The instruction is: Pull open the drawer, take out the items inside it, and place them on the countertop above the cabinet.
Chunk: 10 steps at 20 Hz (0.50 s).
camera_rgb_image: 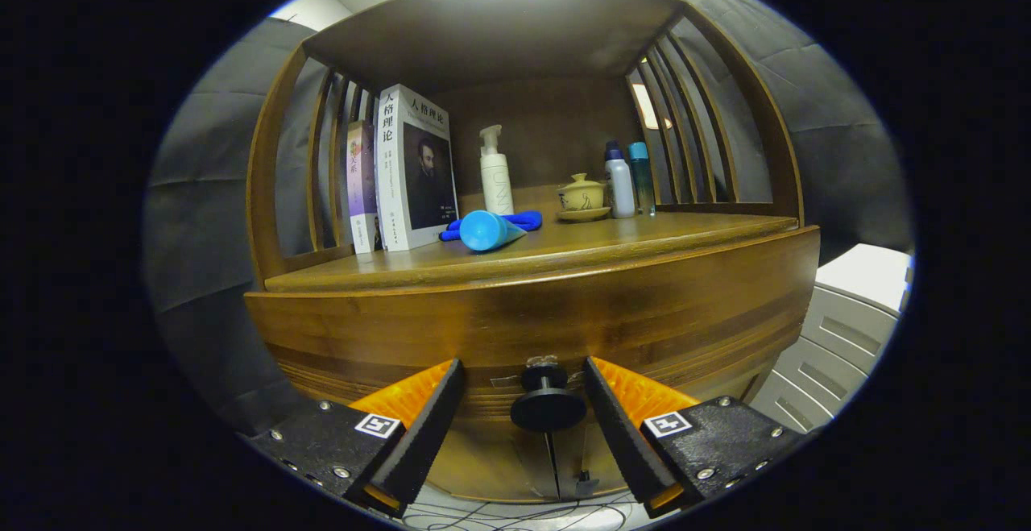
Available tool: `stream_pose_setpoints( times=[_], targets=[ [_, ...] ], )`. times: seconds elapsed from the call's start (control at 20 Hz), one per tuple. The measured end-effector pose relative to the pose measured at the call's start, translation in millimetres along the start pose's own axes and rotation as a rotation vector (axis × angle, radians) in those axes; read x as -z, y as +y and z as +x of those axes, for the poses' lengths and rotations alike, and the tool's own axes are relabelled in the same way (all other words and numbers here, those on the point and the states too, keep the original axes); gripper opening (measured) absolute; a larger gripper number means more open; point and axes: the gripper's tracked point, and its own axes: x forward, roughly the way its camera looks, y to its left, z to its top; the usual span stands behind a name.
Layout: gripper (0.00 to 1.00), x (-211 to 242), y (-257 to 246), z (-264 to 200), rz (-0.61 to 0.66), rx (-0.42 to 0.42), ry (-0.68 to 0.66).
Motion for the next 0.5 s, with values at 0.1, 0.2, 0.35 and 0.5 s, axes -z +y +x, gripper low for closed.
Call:
stream_pose_setpoints(
  times=[0.1,0.2,0.35,0.5],
  targets=[
    [0.94,-0.3,-0.1,4.9,-0.001,-0.001,-0.001],
    [0.94,-0.5,-0.4,10.2,-0.001,0.000,0.001],
    [0.95,-0.3,0.2,12.1,0.005,0.010,-0.010],
    [0.95,1.2,-1.4,11.8,0.016,0.017,-0.001]
  ],
)
